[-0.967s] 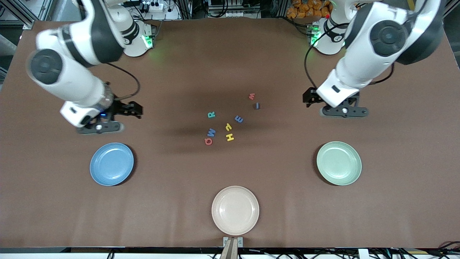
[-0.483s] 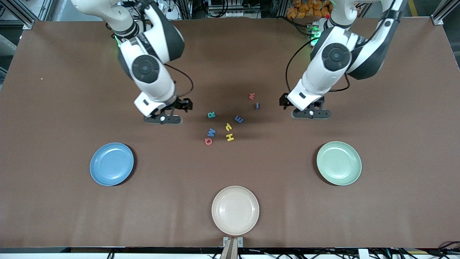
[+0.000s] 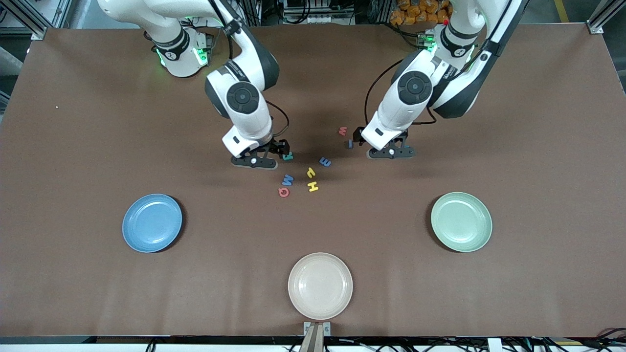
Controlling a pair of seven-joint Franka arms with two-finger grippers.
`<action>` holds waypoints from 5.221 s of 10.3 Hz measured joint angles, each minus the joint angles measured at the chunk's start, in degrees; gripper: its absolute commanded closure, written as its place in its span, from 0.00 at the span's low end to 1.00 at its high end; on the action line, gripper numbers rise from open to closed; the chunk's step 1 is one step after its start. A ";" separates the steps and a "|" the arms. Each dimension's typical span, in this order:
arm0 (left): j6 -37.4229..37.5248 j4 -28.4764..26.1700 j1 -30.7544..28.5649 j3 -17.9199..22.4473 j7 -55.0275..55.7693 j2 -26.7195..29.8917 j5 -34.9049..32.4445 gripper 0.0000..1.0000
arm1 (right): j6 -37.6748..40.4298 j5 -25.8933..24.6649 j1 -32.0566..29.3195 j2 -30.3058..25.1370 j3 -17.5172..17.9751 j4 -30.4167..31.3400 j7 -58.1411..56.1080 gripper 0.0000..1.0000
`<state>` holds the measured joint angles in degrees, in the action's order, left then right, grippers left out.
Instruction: Sort uppercase to blue plate, lowercase to green plate
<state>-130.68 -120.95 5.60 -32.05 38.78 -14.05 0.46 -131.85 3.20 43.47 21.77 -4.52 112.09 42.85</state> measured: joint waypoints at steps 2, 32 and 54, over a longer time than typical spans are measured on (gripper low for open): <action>-2.38 -0.07 0.87 0.00 0.00 -2.59 -0.49 0.03 | -5.47 0.01 1.40 3.91 0.01 0.02 0.08 0.00; -11.45 0.19 5.76 0.05 7.02 -16.74 -7.99 0.65 | -1.11 -0.09 -13.65 4.53 -1.03 -1.72 -20.57 0.00; -5.07 10.71 -25.54 7.97 -23.64 -8.56 -5.88 1.00 | -10.03 2.02 5.82 7.10 -0.02 0.52 -13.25 0.00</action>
<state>-135.74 -110.24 -19.94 -24.08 15.14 -22.62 -5.42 -141.88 5.22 49.29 28.86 -4.53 112.61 29.61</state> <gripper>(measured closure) 0.899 0.000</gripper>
